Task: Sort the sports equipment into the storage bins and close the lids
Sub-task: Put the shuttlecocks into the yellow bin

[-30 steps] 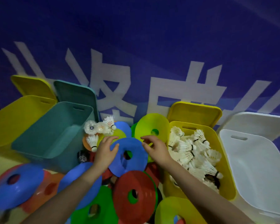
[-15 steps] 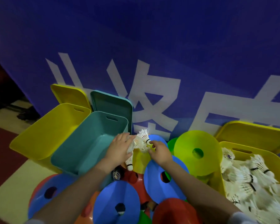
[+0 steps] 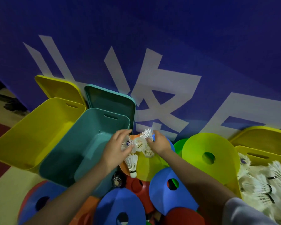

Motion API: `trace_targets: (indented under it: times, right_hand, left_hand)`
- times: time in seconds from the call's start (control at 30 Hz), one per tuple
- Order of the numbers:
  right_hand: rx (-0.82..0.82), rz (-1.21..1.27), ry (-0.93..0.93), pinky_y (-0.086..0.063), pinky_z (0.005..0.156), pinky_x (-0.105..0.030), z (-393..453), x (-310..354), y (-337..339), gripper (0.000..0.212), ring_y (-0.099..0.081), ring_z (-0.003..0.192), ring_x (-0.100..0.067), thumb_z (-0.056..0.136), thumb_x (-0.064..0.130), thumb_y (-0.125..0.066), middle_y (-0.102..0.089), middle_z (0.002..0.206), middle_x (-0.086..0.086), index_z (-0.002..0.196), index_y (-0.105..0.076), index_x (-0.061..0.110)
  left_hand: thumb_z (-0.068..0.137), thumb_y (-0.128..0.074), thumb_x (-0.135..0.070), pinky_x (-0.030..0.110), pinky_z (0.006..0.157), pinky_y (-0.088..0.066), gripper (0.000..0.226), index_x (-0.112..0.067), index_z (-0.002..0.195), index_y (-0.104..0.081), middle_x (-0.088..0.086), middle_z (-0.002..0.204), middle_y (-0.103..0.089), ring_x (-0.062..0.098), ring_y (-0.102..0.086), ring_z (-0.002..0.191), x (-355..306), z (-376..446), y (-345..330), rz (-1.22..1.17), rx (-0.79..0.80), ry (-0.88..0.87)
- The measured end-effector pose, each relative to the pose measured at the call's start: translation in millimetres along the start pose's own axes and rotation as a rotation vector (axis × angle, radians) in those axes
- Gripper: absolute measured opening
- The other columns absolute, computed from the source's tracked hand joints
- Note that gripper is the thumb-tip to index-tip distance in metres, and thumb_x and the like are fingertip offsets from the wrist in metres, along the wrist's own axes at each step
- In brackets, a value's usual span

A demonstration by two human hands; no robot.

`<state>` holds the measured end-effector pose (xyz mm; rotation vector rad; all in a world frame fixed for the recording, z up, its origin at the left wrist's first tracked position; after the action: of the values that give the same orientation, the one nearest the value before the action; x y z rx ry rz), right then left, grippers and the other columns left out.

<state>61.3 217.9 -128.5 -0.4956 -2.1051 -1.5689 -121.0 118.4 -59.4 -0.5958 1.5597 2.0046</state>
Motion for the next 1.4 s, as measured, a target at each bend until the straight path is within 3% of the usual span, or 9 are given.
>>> trace_targets:
  times: [0.23,0.43,0.57,0.73,0.87,0.93,1.07,1.17,1.4]
  right_hand:
    - [0.087,0.289,-0.197,-0.045,0.091,-0.034,8,-18,-14,0.052,-0.059,0.106,-0.027,0.089,0.036,-0.062,-0.063,0.118,-0.013,0.133,-0.050,0.012]
    - [-0.037,0.308,0.021,-0.036,0.055,-0.029,-24,-21,24,0.012,-0.051,0.065,-0.014,0.093,0.021,-0.053,-0.059,0.071,0.000,0.096,-0.065,0.019]
    - [-0.150,0.334,0.204,-0.024,0.049,-0.025,-67,-22,62,0.033,-0.035,0.050,-0.005,0.089,0.012,-0.053,-0.042,0.051,0.008,0.063,-0.047,0.031]
    - [-0.272,0.398,0.307,-0.035,0.058,-0.013,-132,-46,111,0.018,-0.049,0.063,0.003,0.091,0.010,-0.056,-0.057,0.067,0.021,0.095,-0.063,0.025]
    - [-0.389,0.434,0.215,-0.040,0.082,-0.016,-176,-92,144,0.028,-0.054,0.095,-0.008,0.092,0.014,-0.060,-0.060,0.102,0.008,0.119,-0.062,0.014]
    - [-0.426,0.444,0.197,-0.039,0.079,-0.009,-197,-115,160,0.028,-0.054,0.095,-0.007,0.091,0.016,-0.061,-0.061,0.102,0.008,0.118,-0.063,0.012]
    - [-0.473,0.450,0.038,-0.047,0.082,-0.033,-234,-187,187,0.035,-0.055,0.089,-0.011,0.091,0.034,-0.060,-0.060,0.098,0.006,0.123,-0.061,0.019]
    - [-0.553,0.422,-0.057,-0.044,0.083,-0.034,-263,-235,209,0.055,-0.051,0.090,-0.012,0.085,0.049,-0.056,-0.052,0.094,0.007,0.128,-0.058,0.015]
    - [-0.599,0.297,-0.158,-0.042,0.077,-0.029,-302,-314,245,0.033,-0.058,0.095,-0.019,0.094,0.031,-0.055,-0.066,0.107,-0.001,0.121,-0.061,0.016]
  left_hand:
    - [0.087,-0.067,-0.026,0.004,0.089,-0.030,0.045,-0.025,0.129,-0.053,-0.013,0.122,-0.047,-0.003,-0.043,0.112,10,-17,21,-0.196,-0.172,0.196]
    - [0.085,-0.068,-0.022,0.007,0.084,-0.036,0.032,-0.028,0.115,-0.058,-0.010,0.112,-0.055,0.000,-0.050,0.104,0,-29,28,-0.302,-0.232,0.243]
    - [0.086,-0.068,-0.022,0.006,0.081,-0.038,0.023,-0.026,0.108,-0.060,-0.008,0.108,-0.058,-0.001,-0.053,0.101,-34,-37,21,-0.374,-0.227,0.176]
    - [0.084,-0.068,-0.020,0.017,0.081,-0.044,0.020,-0.024,0.103,-0.062,-0.008,0.103,-0.062,0.005,-0.057,0.096,-95,-47,-8,-0.483,-0.161,0.125]
    - [0.080,-0.068,-0.027,0.012,0.080,-0.041,0.021,-0.021,0.099,-0.062,-0.007,0.099,-0.063,0.003,-0.057,0.093,-150,-56,-43,-0.552,-0.085,0.056]
    - [0.075,-0.064,-0.038,0.015,0.079,-0.043,0.025,-0.023,0.095,-0.060,-0.006,0.096,-0.062,0.002,-0.057,0.090,-173,-62,-64,-0.577,-0.034,0.034]
    - [0.071,-0.064,-0.045,0.027,0.077,-0.048,0.031,-0.023,0.093,-0.061,-0.005,0.092,-0.062,0.009,-0.059,0.086,-217,-75,-111,-0.583,0.053,0.020]
    - [0.069,-0.062,-0.052,0.032,0.077,-0.049,0.034,-0.028,0.093,-0.060,-0.003,0.094,-0.062,0.012,-0.060,0.088,-244,-83,-144,-0.589,0.108,0.005]
    - [0.085,-0.069,-0.028,0.023,0.074,-0.044,0.016,-0.025,0.096,-0.058,-0.005,0.096,-0.059,0.008,-0.056,0.091,-290,-98,-207,-0.548,0.181,0.002]
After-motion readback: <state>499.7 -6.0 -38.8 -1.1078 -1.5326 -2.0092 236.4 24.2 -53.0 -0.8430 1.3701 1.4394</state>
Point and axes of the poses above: each hand's wrist, its own z-axis towards the middle knuckle, its own y-axis out of the back of the hand, x = y × z, the point moved 4 cm from there along z, towards the middle knuckle
